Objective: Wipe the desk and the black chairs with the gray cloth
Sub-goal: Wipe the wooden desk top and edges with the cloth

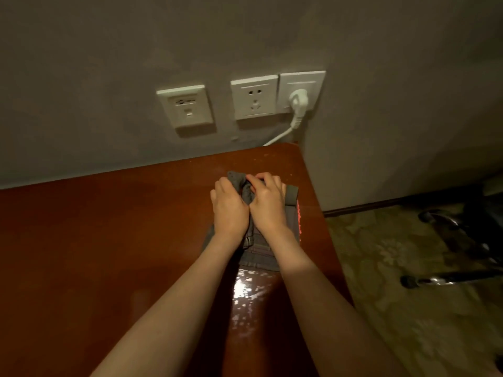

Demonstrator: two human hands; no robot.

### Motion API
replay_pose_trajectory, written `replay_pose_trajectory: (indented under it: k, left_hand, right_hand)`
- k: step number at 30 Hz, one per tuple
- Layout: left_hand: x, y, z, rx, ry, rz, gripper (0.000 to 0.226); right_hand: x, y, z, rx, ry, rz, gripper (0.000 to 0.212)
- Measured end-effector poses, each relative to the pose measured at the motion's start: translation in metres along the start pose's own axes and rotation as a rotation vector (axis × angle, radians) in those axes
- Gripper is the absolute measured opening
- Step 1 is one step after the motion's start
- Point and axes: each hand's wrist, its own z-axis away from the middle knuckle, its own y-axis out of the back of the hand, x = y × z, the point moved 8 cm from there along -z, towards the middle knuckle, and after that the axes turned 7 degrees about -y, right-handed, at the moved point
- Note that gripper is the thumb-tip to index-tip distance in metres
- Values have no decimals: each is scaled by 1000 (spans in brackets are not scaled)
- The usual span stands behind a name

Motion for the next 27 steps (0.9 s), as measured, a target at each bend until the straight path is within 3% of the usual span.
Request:
replay_pose_trajectory:
  k: [10, 15, 18, 19, 22, 23, 27]
  left_hand:
    - [113, -82, 24, -122, -193, -43, 19]
    - [123, -83, 27, -111, -210, -76, 13]
    - [125, -85, 30, -142, -233, -112, 20]
    - [125, -85, 29, -151, -225, -109, 20]
    - [125, -83, 28, -140, -204, -78, 17]
    - [125, -83, 28, -143, -214, -87, 17]
    - [125, -84, 28, -162, -233, -118, 20]
  right_hand:
    - [126, 82, 8, 173, -263, -117, 38]
    - [127, 88, 9, 79, -262, -106, 45]
    - [148, 107, 20, 198, -419, -174, 48]
    - [155, 101, 23, 149, -521, -260, 50]
    - [152, 47, 37, -365, -722, -435, 49]
    - [152, 43, 37, -377, -720, -450, 50]
    - [157, 70, 34, -35, -663, -411, 52]
